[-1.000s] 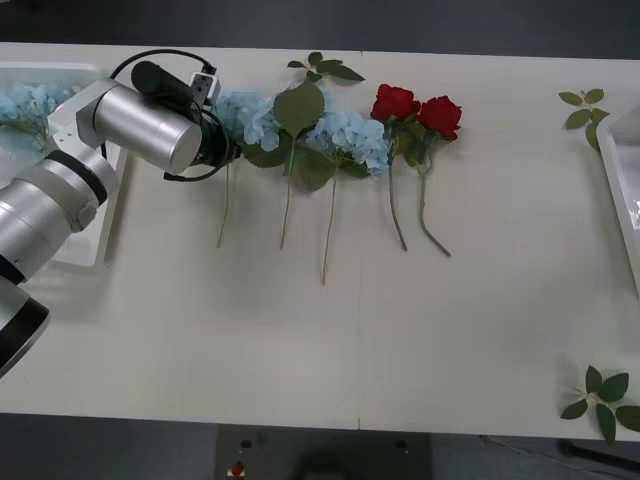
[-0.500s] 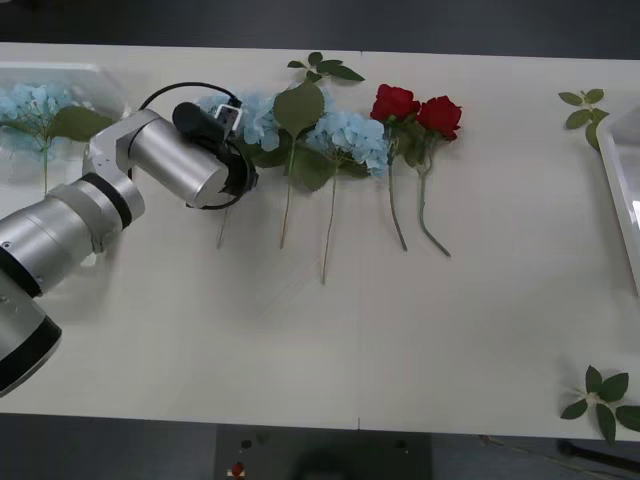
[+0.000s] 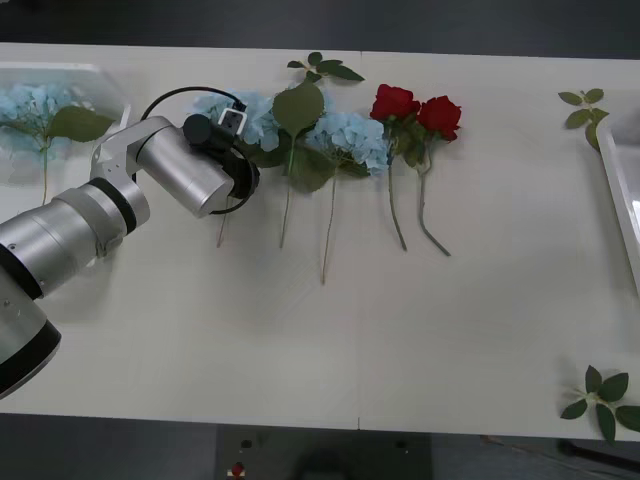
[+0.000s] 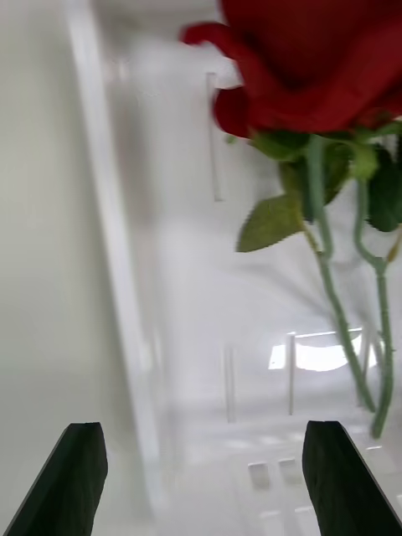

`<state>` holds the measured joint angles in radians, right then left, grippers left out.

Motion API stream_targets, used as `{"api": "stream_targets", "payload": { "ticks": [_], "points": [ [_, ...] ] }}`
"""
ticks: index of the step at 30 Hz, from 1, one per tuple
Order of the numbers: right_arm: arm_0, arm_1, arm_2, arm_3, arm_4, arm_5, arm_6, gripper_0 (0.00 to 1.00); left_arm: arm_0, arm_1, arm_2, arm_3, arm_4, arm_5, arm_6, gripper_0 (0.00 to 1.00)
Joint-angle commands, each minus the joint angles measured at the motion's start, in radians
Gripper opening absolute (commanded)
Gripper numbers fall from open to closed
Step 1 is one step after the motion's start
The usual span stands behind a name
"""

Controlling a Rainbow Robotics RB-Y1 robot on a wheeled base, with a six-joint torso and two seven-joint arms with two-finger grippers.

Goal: Put the red flowers into the right box and the blue flowers into the left box

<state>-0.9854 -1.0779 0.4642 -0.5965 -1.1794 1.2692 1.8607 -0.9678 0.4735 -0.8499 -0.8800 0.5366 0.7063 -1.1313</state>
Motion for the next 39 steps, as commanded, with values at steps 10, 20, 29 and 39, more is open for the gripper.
{"api": "stream_targets", "payload": {
  "ticks": [10, 20, 29, 39],
  "points": [
    [-0.154, -0.099, 0.163, -0.292, -0.272, 0.124, -0.153, 0.68, -0.038, 0.013, -0.005, -0.013, -0.015, -0.004, 0.039, 0.00],
    [-0.177, -0.062, 0.358, -0.548, -0.338, 0.019, -0.586, 0.68, -0.035, 0.014, -0.005, -0.011, -0.017, 0.002, 0.036, 0.00],
    [-0.174, 0.019, 0.442, -0.597, -0.316, -0.128, -0.799, 0.68, -0.037, 0.050, 0.000, -0.019, -0.004, 0.048, -0.016, 0.00],
    [-0.170, 0.156, 0.539, -0.522, -0.178, -0.220, -0.865, 0.68, -0.035, 0.096, 0.187, -0.142, 0.097, 0.305, -0.216, 0.00]
  ]
}}
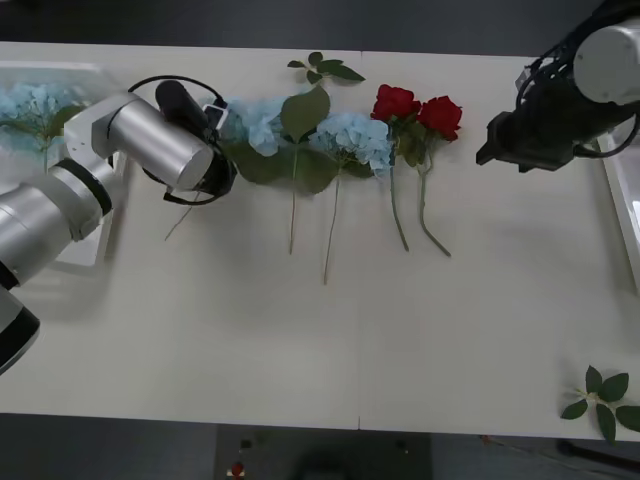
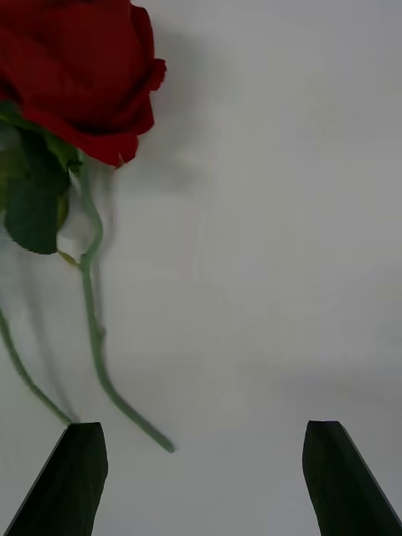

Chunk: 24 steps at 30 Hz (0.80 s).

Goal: Put the red flowers into the right box and the blue flowers into the left box

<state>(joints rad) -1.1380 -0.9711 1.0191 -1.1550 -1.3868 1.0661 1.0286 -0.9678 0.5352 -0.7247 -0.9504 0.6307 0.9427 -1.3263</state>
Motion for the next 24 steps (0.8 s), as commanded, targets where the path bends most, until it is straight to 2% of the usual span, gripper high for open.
{"api": "stream_targets", "payload": {
  "ticks": [1, 6, 14, 24],
  "points": [
    [-0.016, 0.063, -0.016, 0.049, 0.040, -0.028, -0.038, 0.68, -0.035, 0.040, 0.077, -0.093, 0.003, 0.099, -0.022, 0.00],
    [0.003, 0.126, -0.016, 0.080, 0.134, -0.078, -0.055, 0.68, -0.035, 0.055, 0.162, -0.171, 0.003, 0.235, -0.043, 0.00],
    [0.017, 0.250, 0.023, 0.141, 0.336, -0.103, -0.216, 0.68, -0.034, 0.077, 0.318, -0.314, -0.014, 0.470, -0.080, 0.00],
    [0.017, 0.328, 0.078, 0.201, 0.382, -0.192, -0.301, 0.68, -0.015, 0.100, 0.558, -0.467, -0.011, 0.735, -0.231, 0.00]
  ]
}}
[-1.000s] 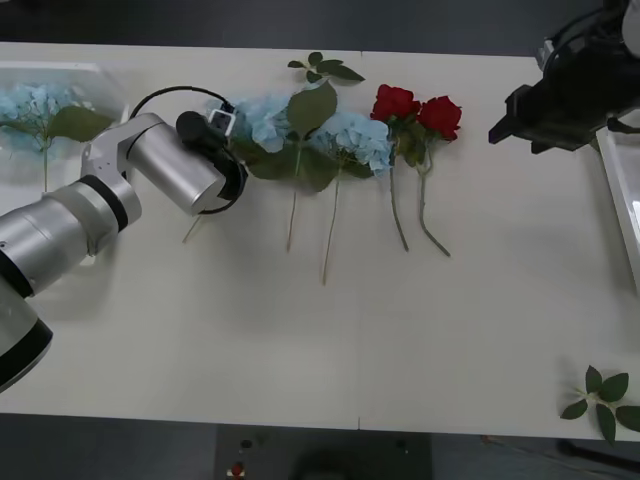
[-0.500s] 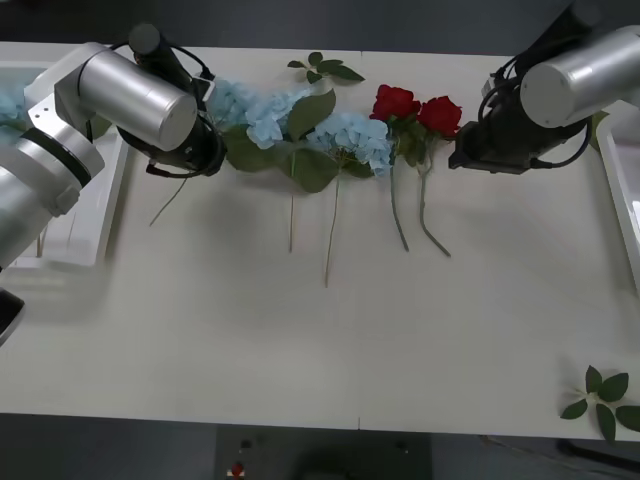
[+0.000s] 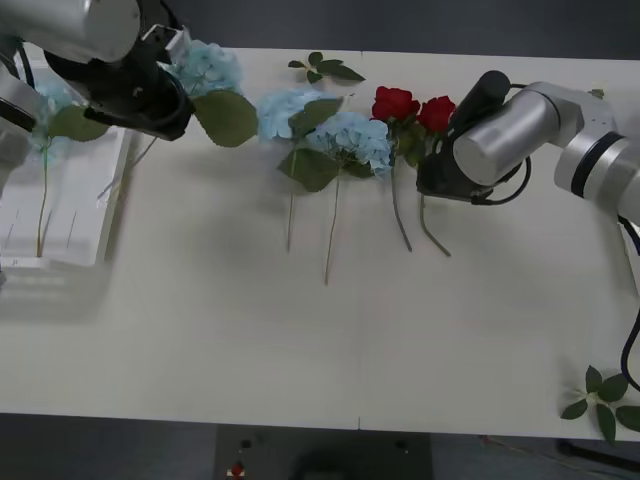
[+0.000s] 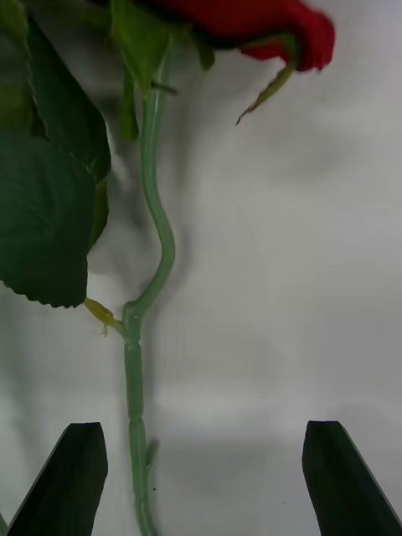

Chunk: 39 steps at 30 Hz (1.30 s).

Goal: Put the red flowers into the right box and the blue flowers into the left box

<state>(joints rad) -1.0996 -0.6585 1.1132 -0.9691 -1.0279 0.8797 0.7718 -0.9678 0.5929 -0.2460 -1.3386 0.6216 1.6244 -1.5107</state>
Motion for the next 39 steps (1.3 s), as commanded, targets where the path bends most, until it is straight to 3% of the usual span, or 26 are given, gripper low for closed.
{"api": "stream_targets", "payload": {
  "ticks": [1, 7, 17, 28, 34, 39],
  "points": [
    [-0.022, 0.022, -0.018, 0.021, 0.026, -0.010, -0.046, 0.68, -0.003, 0.045, 0.106, -0.103, -0.002, 0.069, -0.062, 0.00],
    [-0.020, 0.069, -0.018, 0.082, 0.025, -0.082, -0.063, 0.68, 0.055, 0.064, 0.241, -0.188, 0.017, 0.107, -0.152, 0.00],
    [-0.016, 0.109, -0.016, 0.145, 0.086, -0.102, -0.062, 0.67, 0.081, 0.096, 0.439, -0.197, 0.027, 0.170, -0.395, 0.00],
    [-0.002, 0.135, 0.056, 0.164, 0.242, -0.068, -0.059, 0.00, 0.204, 0.212, 0.488, -0.197, 0.021, 0.017, -0.433, 0.00],
    [-0.003, 0.135, 0.059, 0.167, 0.242, -0.039, -0.051, 0.00, 0.307, 0.285, 0.587, -0.197, 0.029, 0.006, -0.408, 0.00],
    [-0.003, 0.123, 0.036, 0.156, 0.241, -0.033, -0.046, 0.00, 0.368, 0.320, 0.610, -0.189, 0.032, -0.006, -0.204, 0.00]
  ]
}}
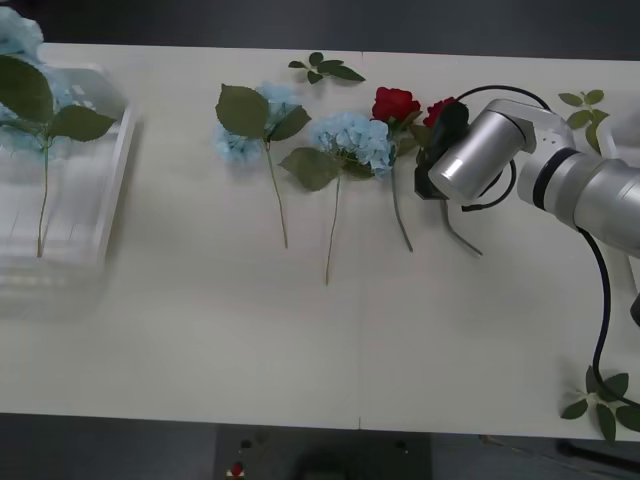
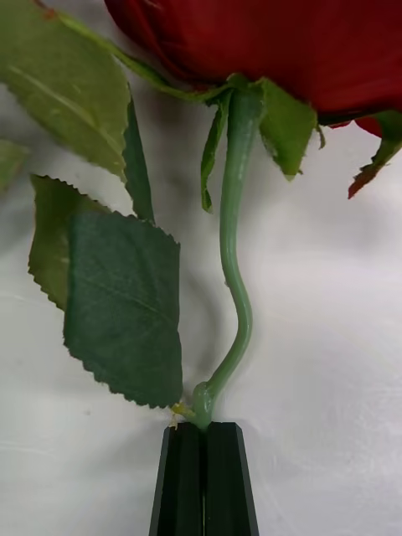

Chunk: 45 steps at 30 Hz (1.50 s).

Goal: Put the red flowers into the right box and the blue flowers into the left box

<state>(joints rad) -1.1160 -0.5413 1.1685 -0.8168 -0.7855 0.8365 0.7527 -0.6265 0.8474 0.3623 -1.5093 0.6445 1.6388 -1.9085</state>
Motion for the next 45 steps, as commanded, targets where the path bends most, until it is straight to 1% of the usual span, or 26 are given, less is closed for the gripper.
{"api": "stream_targets", "payload": {
  "ticks": [1, 2, 4, 5, 6, 11, 12, 16, 18, 19, 21, 26, 30, 33, 34, 37, 41, 42, 45],
  "points": [
    [0.011, 0.001, -0.027, -0.004, -0.001, 0.016, -0.026, 0.00, 0.036, 0.068, 0.001, -0.017, 0.012, -0.028, 0.224, 0.00],
    [0.010, -0.003, -0.033, -0.010, -0.001, 0.026, -0.026, 0.00, 0.042, 0.070, 0.001, -0.019, 0.015, -0.033, 0.244, 0.00],
    [0.001, -0.031, -0.061, -0.044, -0.014, 0.073, -0.016, 0.00, 0.062, 0.071, 0.003, -0.016, 0.018, -0.043, 0.353, 0.00],
    [-0.004, -0.042, -0.067, -0.056, -0.023, 0.088, -0.013, 0.00, 0.067, 0.070, 0.001, -0.016, 0.021, -0.050, 0.368, 0.00],
    [-0.019, -0.063, -0.075, -0.081, -0.043, 0.122, -0.007, 0.00, 0.073, 0.071, 0.003, -0.014, 0.024, -0.053, 0.427, 0.00],
    [-0.079, -0.149, -0.115, -0.160, -0.141, 0.263, 0.020, 0.00, 0.102, 0.070, -0.037, -0.011, 0.018, -0.114, 0.539, 0.00],
    [-0.093, -0.170, -0.147, -0.176, -0.152, 0.308, 0.030, 0.00, 0.114, 0.070, -0.057, -0.011, 0.014, -0.146, 0.574, 0.00],
    [-0.119, -0.212, -0.242, -0.188, -0.166, 0.403, 0.128, 0.00, 0.128, 0.070, -0.105, 0.000, -0.003, -0.226, 0.637, 0.00],
    [-0.136, -0.243, -0.309, -0.189, -0.181, 0.460, 0.200, 0.00, 0.128, 0.070, -0.129, 0.037, -0.008, -0.295, 0.652, 0.00],
    [-0.140, -0.249, -0.322, -0.188, -0.184, 0.469, 0.215, 0.00, 0.128, 0.070, -0.135, 0.047, -0.009, -0.313, 0.654, 0.00],
    [-0.160, -0.282, -0.368, -0.188, -0.204, 0.515, 0.286, 0.00, 0.126, 0.070, -0.174, 0.100, -0.019, -0.407, 0.657, 0.00],
    [-0.217, -0.373, -0.395, -0.188, -0.262, 0.596, 0.424, 0.00, 0.128, 0.071, -0.241, 0.198, -0.039, -0.573, 0.657, 0.00],
    [-0.252, -0.451, -0.395, -0.185, -0.317, 0.630, 0.507, 0.00, 0.126, 0.070, -0.284, 0.244, -0.057, -0.657, 0.660, 0.00],
    [-0.265, -0.517, -0.395, -0.173, -0.365, 0.628, 0.573, 0.00, 0.128, 0.067, -0.319, 0.288, -0.057, -0.731, 0.668, 0.00],
    [-0.269, -0.551, -0.395, -0.159, -0.389, 0.627, 0.603, 0.00, 0.128, 0.067, -0.336, 0.310, -0.055, -0.766, 0.672, 0.00],
    [-0.271, -0.601, -0.395, -0.113, -0.417, 0.612, 0.666, 0.00, 0.128, 0.056, -0.355, 0.347, -0.049, -0.823, 0.677, 0.00],
    [-0.271, -0.629, -0.395, 0.010, -0.420, 0.593, 0.780, 0.00, 0.128, 0.033, -0.356, 0.383, -0.049, -0.887, 0.680, 0.00],
    [-0.271, -0.629, -0.395, 0.071, -0.417, 0.592, 0.829, 0.00, 0.128, 0.033, -0.356, 0.383, -0.049, -0.887, 0.681, 0.00],
    [-0.271, -0.631, -0.395, 0.166, -0.414, 0.582, 0.913, 0.00, 0.128, 0.033, -0.356, 0.383, -0.048, -0.887, 0.680, 0.00]
  ]
}}
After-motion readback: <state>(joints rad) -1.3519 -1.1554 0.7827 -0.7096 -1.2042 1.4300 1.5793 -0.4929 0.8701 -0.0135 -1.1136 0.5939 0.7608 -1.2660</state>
